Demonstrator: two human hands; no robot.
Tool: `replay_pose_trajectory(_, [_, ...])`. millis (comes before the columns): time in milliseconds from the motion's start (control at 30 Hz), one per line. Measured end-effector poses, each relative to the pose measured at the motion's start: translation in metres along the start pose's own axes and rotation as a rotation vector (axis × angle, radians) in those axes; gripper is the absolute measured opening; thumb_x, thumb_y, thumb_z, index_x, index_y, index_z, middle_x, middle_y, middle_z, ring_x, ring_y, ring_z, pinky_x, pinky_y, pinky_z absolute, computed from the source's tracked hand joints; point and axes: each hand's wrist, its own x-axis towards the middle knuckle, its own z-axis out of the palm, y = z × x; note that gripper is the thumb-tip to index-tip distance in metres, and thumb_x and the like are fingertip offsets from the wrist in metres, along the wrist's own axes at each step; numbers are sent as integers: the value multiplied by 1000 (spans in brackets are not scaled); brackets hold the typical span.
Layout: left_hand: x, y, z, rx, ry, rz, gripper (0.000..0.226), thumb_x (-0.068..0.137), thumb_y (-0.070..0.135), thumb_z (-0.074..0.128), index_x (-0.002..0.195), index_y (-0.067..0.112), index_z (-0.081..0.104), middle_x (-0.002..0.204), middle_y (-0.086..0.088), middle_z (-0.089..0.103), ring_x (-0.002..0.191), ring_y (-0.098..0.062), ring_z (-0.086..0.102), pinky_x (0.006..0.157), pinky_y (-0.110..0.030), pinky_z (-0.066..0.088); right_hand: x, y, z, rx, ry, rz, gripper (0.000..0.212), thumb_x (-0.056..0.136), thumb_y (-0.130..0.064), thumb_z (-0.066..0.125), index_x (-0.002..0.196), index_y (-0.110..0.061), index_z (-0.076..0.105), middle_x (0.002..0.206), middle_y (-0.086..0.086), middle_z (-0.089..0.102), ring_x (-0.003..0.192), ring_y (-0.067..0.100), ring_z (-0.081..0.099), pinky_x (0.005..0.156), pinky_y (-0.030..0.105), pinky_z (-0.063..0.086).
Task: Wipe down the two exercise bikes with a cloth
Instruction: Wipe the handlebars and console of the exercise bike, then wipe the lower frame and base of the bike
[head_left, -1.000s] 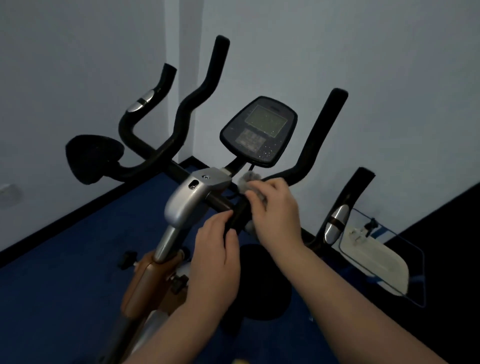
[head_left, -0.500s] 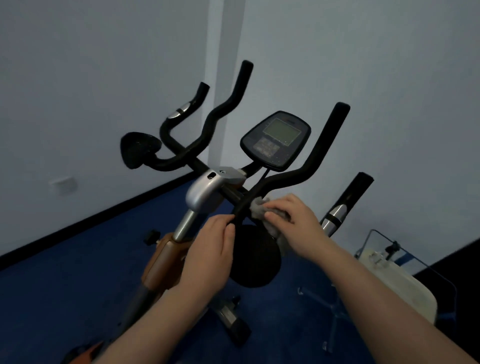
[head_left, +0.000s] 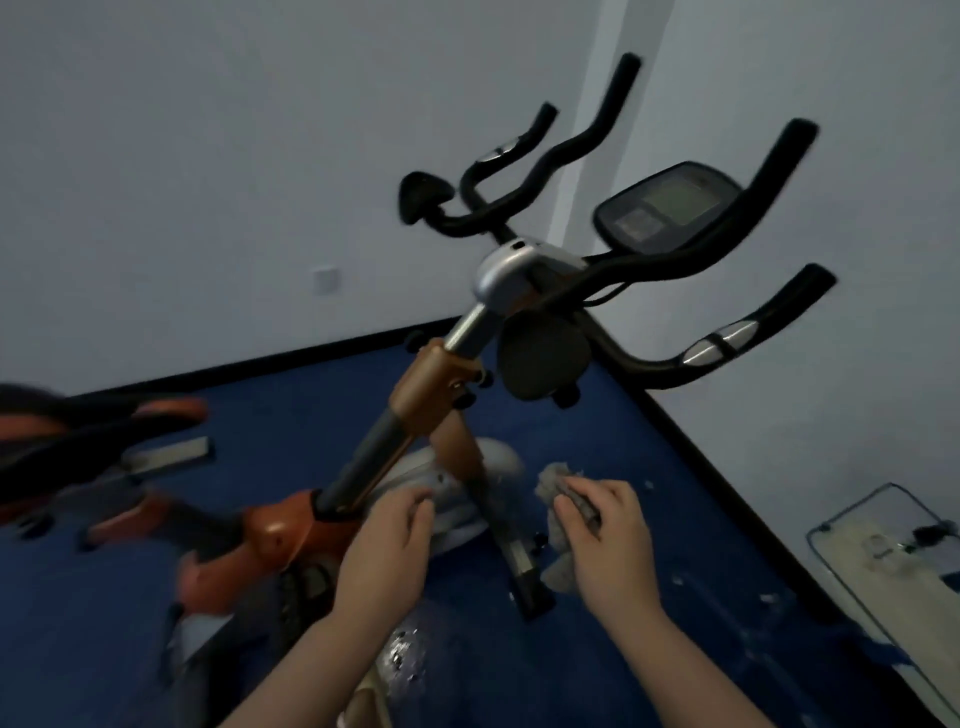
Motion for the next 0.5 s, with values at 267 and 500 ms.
replay_pose_trajectory(267, [-104,-90,-73,114,135,-340,24,96,31,47,116,25,60,113,8,60,96,-4,52,83,-23,39,-77,-42,100,1,-501,-181,19,91,-32,60,110,-30,65,101,-21,46,92,-8,51,74,6,39])
replay_pose_trajectory(500, [-177,-137,-147,82,282,-506,23,94,32,50,115,29,60,112,12,59,93,-2,54,79,-22,41,-145,-98,177,3,-687,-326,15,90,-37,60,105,-37,63,99,-24,45,93,-10,51,72,12,43])
